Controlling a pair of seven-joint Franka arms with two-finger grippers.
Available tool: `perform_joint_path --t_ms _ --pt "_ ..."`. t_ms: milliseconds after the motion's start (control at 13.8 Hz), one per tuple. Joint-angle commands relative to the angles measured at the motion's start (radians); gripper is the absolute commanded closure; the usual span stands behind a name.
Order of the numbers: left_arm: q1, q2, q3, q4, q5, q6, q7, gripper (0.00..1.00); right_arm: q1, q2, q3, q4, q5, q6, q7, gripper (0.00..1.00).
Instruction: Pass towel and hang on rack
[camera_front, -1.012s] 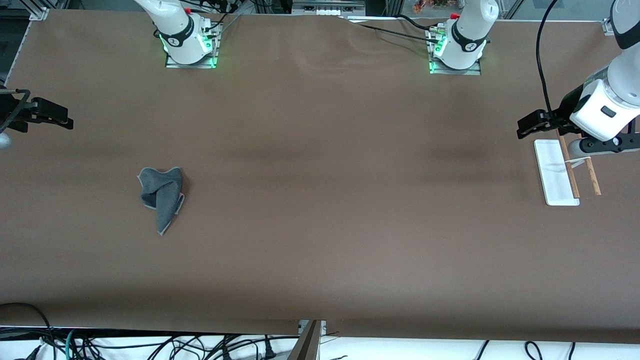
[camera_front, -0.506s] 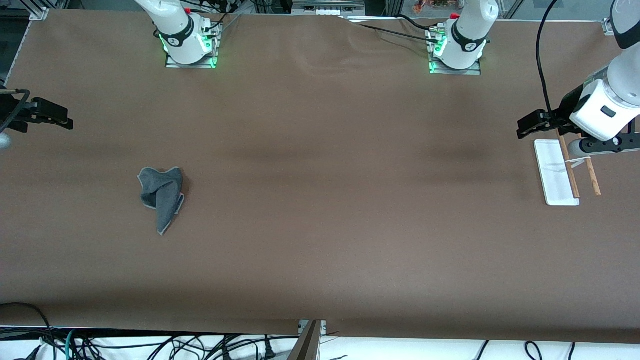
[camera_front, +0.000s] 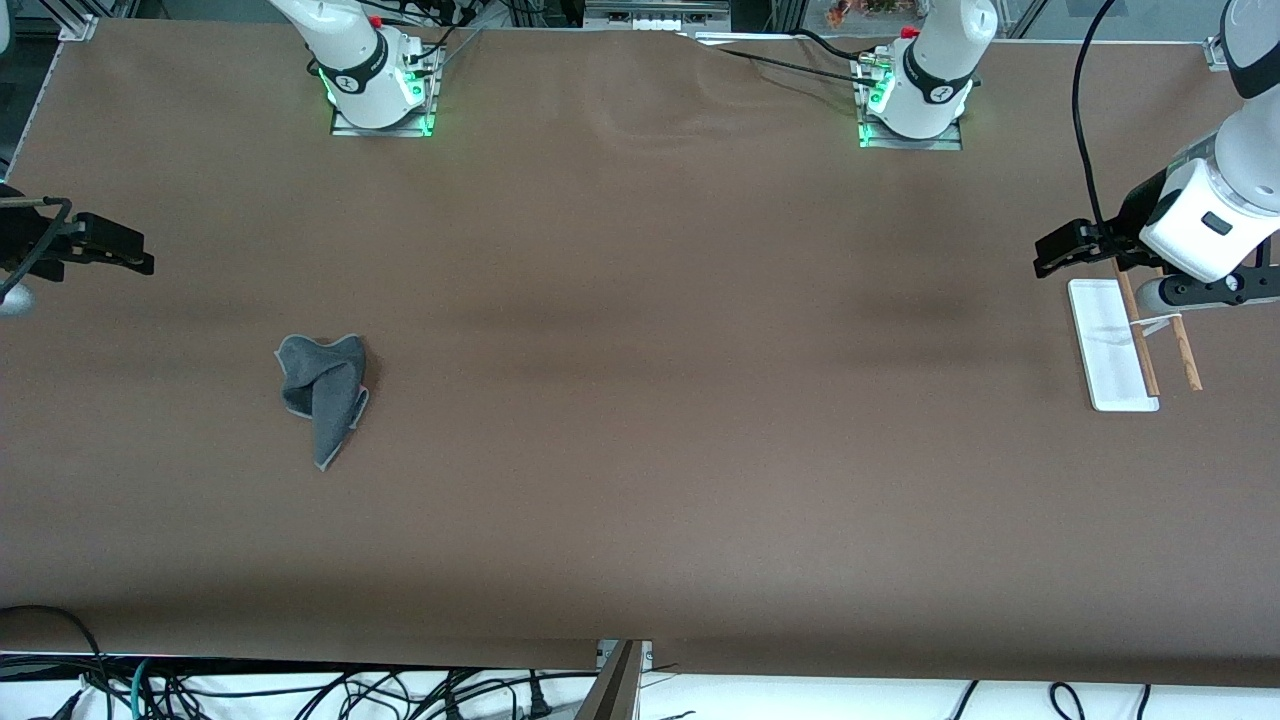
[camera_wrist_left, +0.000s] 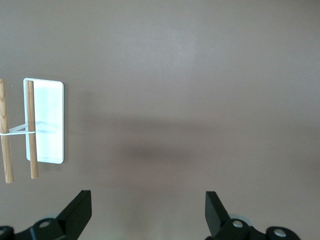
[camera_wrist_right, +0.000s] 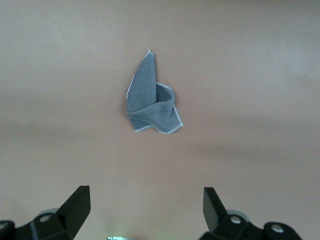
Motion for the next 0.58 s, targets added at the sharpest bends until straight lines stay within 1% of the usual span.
perform_joint_path --t_ms 0,145,361,506 --pt "0.011 0.011 -0.006 0.025 -0.016 -0.023 0.005 0.0 0.023 0.029 0.01 -0.003 -0.009 0.032 0.006 0.0" --pt "0.011 0.011 -0.006 0.025 -0.016 -0.023 0.005 0.0 0.036 0.09 0.01 -0.002 -0.004 0.036 0.009 0.0" --pt "0.011 0.011 -0.006 0.023 -0.016 -0.023 0.005 0.0 0.046 0.168 0.012 -0.002 0.011 0.099 0.01 0.0" --pt "0.011 0.011 -0.006 0.025 -0.016 -0.023 0.005 0.0 0.075 0.214 0.01 -0.003 0.001 0.151 0.008 0.0"
